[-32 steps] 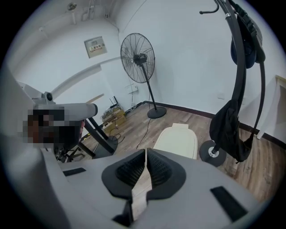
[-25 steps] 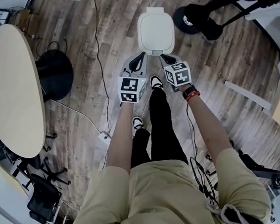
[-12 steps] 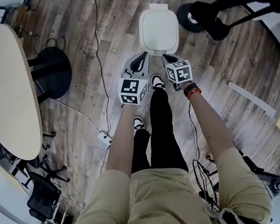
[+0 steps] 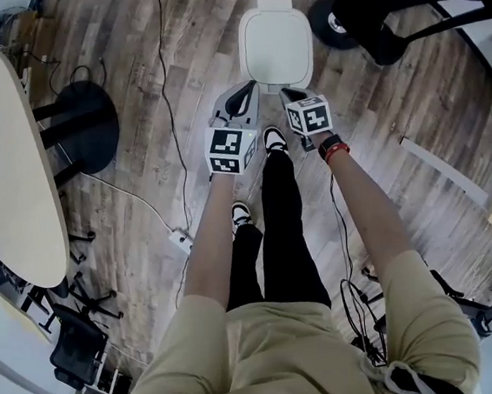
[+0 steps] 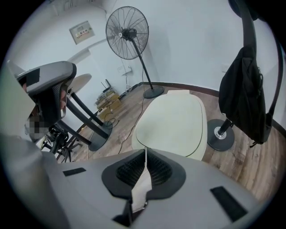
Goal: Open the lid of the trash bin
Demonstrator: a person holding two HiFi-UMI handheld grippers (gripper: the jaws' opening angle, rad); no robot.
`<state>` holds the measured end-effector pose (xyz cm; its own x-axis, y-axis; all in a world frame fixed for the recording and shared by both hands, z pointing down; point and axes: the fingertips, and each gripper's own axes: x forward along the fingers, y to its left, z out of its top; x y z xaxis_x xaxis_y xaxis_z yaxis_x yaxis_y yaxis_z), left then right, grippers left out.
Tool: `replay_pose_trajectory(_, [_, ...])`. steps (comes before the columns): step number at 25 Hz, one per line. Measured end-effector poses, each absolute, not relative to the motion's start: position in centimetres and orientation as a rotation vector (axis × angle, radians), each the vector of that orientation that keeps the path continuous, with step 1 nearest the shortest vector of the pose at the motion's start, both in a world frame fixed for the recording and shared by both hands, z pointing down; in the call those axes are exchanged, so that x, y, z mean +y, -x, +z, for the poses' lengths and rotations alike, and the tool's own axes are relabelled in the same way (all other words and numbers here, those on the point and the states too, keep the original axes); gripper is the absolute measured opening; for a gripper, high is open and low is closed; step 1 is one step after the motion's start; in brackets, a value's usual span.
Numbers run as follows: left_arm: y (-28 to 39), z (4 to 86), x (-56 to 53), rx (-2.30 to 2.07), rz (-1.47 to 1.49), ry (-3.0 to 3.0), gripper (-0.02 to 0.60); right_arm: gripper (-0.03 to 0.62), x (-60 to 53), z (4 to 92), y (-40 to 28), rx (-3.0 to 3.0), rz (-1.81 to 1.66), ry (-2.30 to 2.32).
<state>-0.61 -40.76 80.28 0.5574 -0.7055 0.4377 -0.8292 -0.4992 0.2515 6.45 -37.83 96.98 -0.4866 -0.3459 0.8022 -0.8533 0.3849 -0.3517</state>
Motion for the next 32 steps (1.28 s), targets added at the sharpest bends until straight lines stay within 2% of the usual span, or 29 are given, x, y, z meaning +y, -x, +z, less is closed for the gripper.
replay_pose_trajectory(32, [0.5, 84.6, -40.6, -1.221, 0.438, -2.354, 0.023, 0.011, -37.5, 102.2, -6.8, -1.891, 1.056, -1.021])
